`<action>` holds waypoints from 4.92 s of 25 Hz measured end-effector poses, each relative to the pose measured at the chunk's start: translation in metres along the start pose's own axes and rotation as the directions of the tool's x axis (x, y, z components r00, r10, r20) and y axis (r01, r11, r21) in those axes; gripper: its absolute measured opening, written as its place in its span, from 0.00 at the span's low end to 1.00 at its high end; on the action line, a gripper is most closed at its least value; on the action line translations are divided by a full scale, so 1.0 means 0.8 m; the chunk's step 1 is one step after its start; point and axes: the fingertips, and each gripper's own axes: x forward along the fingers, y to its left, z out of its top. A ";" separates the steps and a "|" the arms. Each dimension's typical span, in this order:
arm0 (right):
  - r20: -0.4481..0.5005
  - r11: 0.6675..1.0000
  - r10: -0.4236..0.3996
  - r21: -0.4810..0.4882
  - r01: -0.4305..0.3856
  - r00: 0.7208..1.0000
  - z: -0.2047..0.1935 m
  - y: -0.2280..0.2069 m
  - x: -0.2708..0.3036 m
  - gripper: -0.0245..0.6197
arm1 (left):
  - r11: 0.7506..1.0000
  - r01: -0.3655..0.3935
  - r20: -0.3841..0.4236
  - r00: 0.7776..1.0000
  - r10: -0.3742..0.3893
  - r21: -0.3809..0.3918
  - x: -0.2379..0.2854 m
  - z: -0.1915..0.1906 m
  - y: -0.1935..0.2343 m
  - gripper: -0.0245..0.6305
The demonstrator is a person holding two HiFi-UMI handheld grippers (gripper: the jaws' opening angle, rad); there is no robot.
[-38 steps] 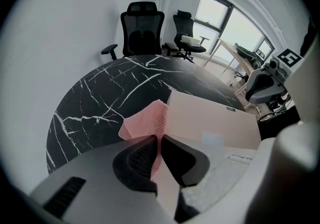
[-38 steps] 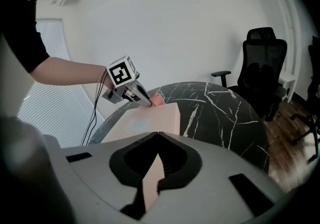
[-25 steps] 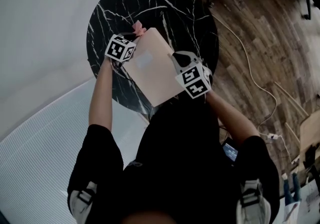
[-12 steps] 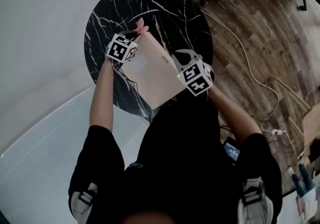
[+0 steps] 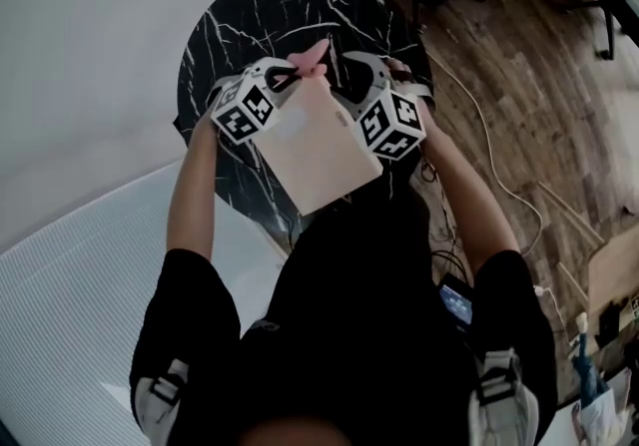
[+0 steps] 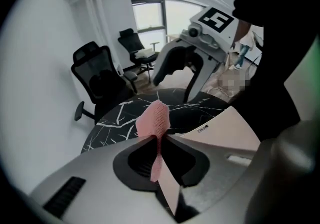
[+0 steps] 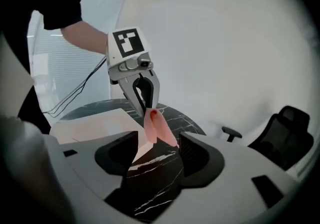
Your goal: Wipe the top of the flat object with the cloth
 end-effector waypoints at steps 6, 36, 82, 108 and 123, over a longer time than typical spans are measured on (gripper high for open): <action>-0.014 0.963 0.081 -0.259 -0.082 0.997 0.027 0.038 0.026 0.43 | 0.998 0.044 0.080 0.996 -0.048 0.048 -0.022 0.034 -0.033 0.08; -0.101 0.903 0.056 0.430 -0.007 0.993 -0.080 0.020 0.127 0.08 | 0.375 -0.213 -0.086 0.941 0.328 -0.902 0.038 -0.112 -0.088 0.04; -0.114 0.870 0.107 0.492 -0.038 0.988 -0.137 0.133 0.024 0.09 | 0.382 -0.174 -0.042 0.943 0.331 -0.907 0.036 -0.102 -0.199 0.04; -0.174 0.894 0.109 0.448 -0.020 0.979 -0.191 0.231 -0.089 0.09 | 0.326 -0.185 -0.045 0.919 0.392 -0.927 0.018 -0.072 -0.332 0.04; -0.103 0.946 0.004 0.322 0.030 0.995 -0.147 0.239 -0.191 0.08 | 0.179 -0.208 -0.080 0.836 0.543 -0.962 -0.036 -0.097 -0.388 0.04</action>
